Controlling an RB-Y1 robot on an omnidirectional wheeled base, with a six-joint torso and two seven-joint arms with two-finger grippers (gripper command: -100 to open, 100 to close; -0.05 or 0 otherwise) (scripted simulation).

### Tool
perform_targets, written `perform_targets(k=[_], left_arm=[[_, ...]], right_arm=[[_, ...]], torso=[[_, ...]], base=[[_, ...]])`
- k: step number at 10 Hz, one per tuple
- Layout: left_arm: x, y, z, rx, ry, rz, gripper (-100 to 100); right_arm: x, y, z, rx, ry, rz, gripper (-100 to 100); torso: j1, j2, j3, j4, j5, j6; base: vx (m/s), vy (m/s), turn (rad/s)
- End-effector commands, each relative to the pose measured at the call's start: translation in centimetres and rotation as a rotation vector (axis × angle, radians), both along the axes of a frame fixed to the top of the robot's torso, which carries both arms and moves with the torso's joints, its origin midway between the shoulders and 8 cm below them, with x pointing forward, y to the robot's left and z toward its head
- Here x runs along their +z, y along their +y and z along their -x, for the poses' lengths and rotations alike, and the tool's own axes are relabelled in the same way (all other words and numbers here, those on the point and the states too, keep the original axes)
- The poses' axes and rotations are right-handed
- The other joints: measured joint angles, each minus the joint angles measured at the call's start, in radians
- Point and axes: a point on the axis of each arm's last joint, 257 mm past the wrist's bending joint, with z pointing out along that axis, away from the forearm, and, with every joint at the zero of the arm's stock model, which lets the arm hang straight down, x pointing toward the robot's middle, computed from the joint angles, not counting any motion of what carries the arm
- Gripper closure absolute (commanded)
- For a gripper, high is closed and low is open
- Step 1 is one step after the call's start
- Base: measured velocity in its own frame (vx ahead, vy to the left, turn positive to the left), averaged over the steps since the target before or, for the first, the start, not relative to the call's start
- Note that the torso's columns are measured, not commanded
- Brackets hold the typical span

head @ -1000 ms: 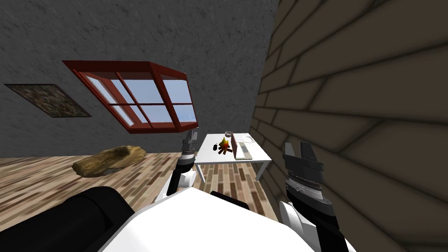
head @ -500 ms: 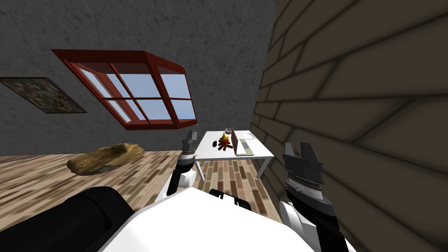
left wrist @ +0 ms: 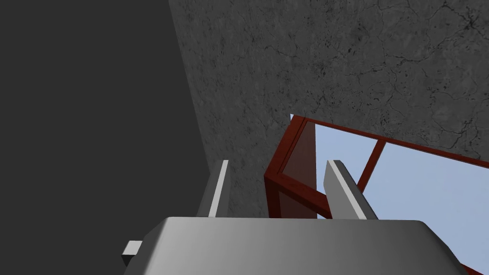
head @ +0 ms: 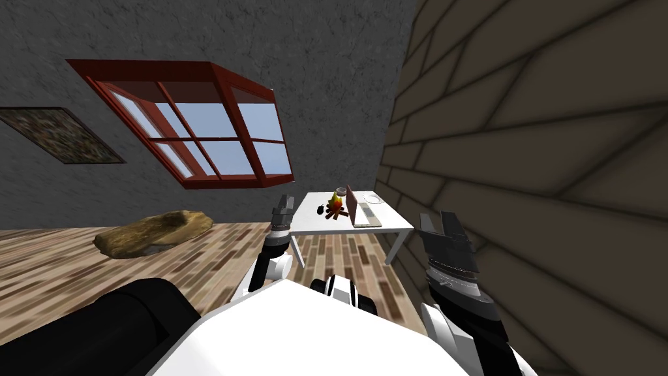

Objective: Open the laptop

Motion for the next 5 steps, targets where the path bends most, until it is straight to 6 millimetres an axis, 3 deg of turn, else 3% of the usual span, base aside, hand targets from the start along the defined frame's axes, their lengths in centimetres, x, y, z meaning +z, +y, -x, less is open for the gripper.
perform_targets(k=[1, 5], left_arm=[[0.0, 0.0, 0.0, 0.000, 0.000, 0.000, 0], [0.0, 0.0, 0.0, 0.000, 0.000, 0.000, 0]], right_arm=[[-1.0, 0.5, -0.8, -0.019, 0.035, 0.103, -100], [-3.3, 0.7, -2.2, -0.085, 0.096, 0.285, -100]], torso=[[0.000, 0.001, -0.001, 0.001, 0.000, 0.000], [-0.001, 0.001, -0.001, 0.001, 0.000, 0.000]], base=[[0.012, 0.058, 0.022], [0.023, 0.075, 0.025]])
